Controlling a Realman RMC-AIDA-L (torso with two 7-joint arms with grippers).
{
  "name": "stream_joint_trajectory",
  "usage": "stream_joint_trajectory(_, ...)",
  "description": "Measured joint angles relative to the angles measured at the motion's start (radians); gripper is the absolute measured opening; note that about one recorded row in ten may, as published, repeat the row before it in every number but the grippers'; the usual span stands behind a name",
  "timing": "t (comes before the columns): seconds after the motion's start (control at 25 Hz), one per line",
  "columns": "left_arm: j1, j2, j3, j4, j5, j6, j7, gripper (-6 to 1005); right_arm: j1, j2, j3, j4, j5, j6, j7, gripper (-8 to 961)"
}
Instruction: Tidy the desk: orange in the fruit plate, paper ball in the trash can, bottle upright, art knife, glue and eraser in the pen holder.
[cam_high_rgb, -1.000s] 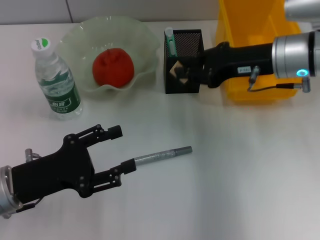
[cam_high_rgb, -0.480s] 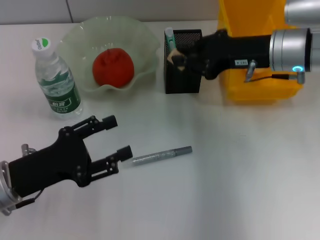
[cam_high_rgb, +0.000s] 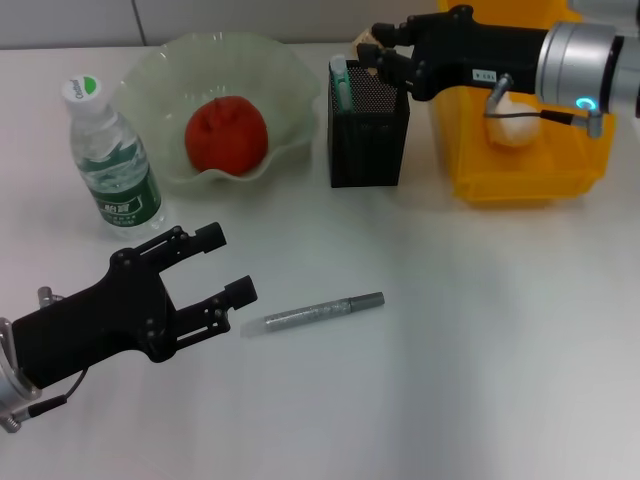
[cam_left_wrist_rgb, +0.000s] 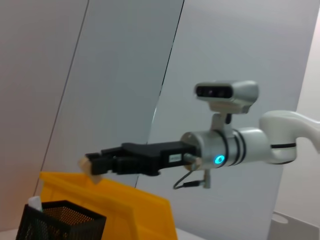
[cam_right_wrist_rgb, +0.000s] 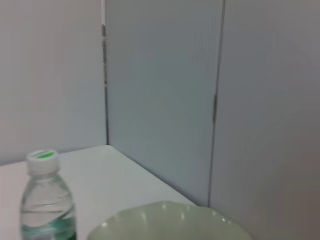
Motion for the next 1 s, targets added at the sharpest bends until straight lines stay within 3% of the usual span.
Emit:
stream_joint_trajectory(0.24,0.000,0.001,0.000,0.000,-0.009,0.015,0.000,773,0.033,0.000,-0.011,0.060,-0.007,0.064,0.000,274)
stream_joint_trajectory(0.72,0.002,0.005,0.000,0.008,-0.025,0.043,-0.025,773,0.003,-0.002,-0.001,0.047,-0.007,0.042,0.001,325)
stream_joint_trajectory(1.0,0.002,0.005,0.006,0.008,-0.023,0.052,-0.021,773,0.000,-0.003,0.000,0.047,-0.005,0.048,0.003,471)
